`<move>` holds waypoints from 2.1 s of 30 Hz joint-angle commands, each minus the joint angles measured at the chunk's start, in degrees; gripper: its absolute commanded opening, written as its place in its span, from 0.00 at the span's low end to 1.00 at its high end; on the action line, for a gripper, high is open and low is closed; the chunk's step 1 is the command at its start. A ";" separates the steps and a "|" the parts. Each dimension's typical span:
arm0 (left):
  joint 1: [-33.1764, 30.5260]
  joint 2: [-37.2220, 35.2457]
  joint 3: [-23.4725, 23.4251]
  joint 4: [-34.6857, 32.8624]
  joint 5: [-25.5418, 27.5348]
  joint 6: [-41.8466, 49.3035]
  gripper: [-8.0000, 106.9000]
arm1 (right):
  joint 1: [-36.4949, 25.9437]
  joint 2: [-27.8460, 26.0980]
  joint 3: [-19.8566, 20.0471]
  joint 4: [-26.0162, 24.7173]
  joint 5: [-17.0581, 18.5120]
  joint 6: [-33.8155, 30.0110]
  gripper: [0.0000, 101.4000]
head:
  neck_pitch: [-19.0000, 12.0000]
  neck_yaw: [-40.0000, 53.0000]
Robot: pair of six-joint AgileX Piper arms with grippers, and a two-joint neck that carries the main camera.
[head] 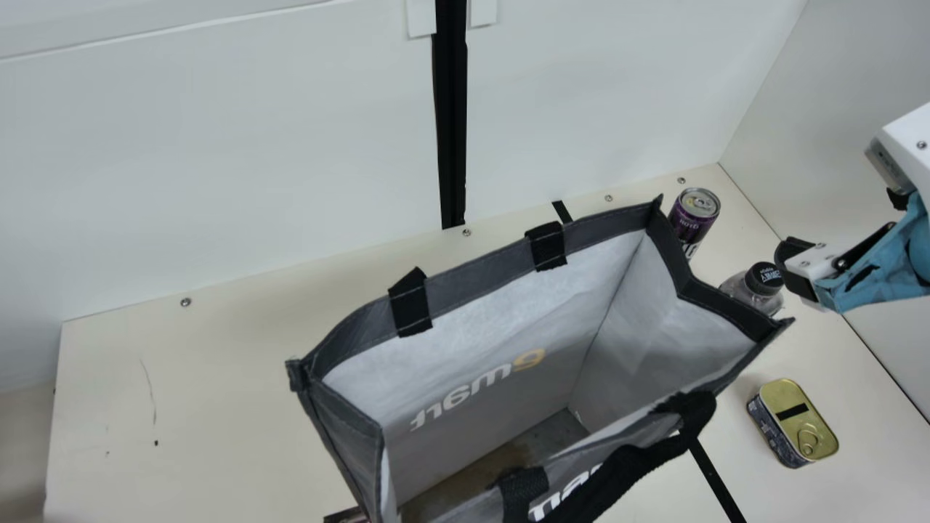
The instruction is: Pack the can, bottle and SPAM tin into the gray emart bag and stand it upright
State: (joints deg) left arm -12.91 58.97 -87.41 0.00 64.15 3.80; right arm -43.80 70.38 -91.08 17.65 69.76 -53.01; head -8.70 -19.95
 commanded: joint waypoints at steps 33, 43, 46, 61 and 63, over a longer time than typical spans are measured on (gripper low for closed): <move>-22.19 15.00 -18.67 9.44 -1.21 -5.42 0.85 | 0.00 0.00 0.00 0.00 0.00 0.00 0.94 | -1.30 -0.05; -25.08 19.60 -24.18 6.12 0.25 -5.31 0.85 | 0.00 0.00 0.00 0.00 0.00 0.00 0.94 | -1.30 -0.05; -25.64 20.93 -25.88 5.02 0.81 -4.91 0.85 | 0.00 0.00 0.00 0.00 0.00 0.00 0.94 | -1.30 -0.05; -31.13 27.24 -34.27 2.67 2.72 -2.51 0.85 | 0.00 0.00 0.00 0.00 0.00 0.00 0.94 | -1.30 -0.05; -31.98 27.99 -35.31 2.41 2.94 -2.02 0.85 | 0.00 0.00 0.00 0.00 0.00 0.00 0.94 | -1.30 -0.05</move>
State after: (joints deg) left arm -44.53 86.68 -122.16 2.47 67.00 1.63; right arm -43.80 70.38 -91.08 17.65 69.76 -53.01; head -8.70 -19.86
